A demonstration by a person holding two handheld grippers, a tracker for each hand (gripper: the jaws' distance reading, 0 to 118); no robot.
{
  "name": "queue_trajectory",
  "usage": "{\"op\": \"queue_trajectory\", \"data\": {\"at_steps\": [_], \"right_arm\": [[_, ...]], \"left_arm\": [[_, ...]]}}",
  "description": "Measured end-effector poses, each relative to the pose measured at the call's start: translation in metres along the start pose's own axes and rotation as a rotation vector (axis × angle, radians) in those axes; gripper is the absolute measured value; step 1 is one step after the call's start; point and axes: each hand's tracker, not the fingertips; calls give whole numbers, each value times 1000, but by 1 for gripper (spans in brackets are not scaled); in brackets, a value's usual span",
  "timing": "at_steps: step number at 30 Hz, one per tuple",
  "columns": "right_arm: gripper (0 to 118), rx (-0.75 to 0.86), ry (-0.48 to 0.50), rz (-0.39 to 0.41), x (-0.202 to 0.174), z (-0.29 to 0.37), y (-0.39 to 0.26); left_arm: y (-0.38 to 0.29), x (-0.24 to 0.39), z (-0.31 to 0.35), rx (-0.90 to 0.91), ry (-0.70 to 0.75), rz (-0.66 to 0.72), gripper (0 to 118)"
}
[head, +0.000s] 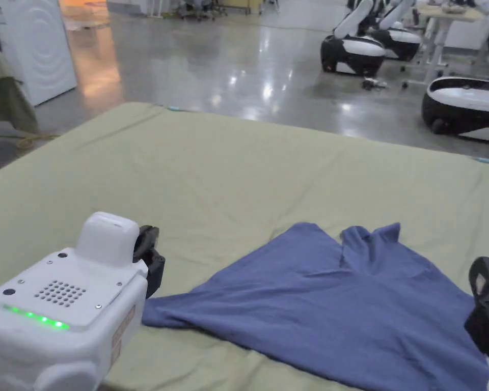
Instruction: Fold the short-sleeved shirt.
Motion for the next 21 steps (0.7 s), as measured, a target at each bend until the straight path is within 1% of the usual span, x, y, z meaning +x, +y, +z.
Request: {"op": "queue_trajectory", "data": {"at_steps": [1,2,4,5,6,7,8,9,10,11,12,13,15,17,18,20,21], "right_arm": [[4,-9,4,1,-3,0,-2],[4,-20,13,1,-5,-1,-5],[4,-56,38,-5,-11,-7,-10],[4,-81,47,-11,-13,-10,-14],[4,-100,52,-14,-16,-14,-17],[4,-111,58,-19,-17,-17,-20],[4,-121,60,-17,-20,-19,-23],[4,-138,62,-11,-23,-22,-26],[4,-150,64,-10,-25,-24,-28],[4,-162,68,-11,-26,-27,-31],[4,-176,72,-9,-28,-29,-33],[4,-188,70,-3,-29,-31,-35],[4,-216,71,10,-30,-36,-41],[4,-237,69,15,-32,-41,-45],[4,-251,68,17,-32,-43,-47],[4,-266,66,17,-31,-47,-49],[4,-272,66,16,-30,-48,-49]], "left_arm": [[-6,-14,-8,-48,8,17,2],[-12,-31,-19,-137,-20,33,2],[-26,-49,-33,-214,-15,66,2],[-35,-59,-41,-244,-45,82,3],[-43,-67,-51,-290,-74,110,12],[-49,-71,-60,-319,-79,138,63],[-55,-68,-66,-338,-72,154,108],[-64,-69,-81,-374,-74,151,118],[-71,-67,-88,-350,-67,140,114],[-73,-66,-97,-296,-68,100,115],[-75,-62,-113,-375,-51,100,116],[-77,-58,-126,-402,-69,85,116],[-83,-46,-149,-412,-107,60,115],[-89,-36,-170,-446,-131,46,113],[-92,-33,-181,-473,-132,35,107],[-104,-27,-189,-555,-124,-9,99],[-108,-24,-190,-584,-96,-41,95]]}}
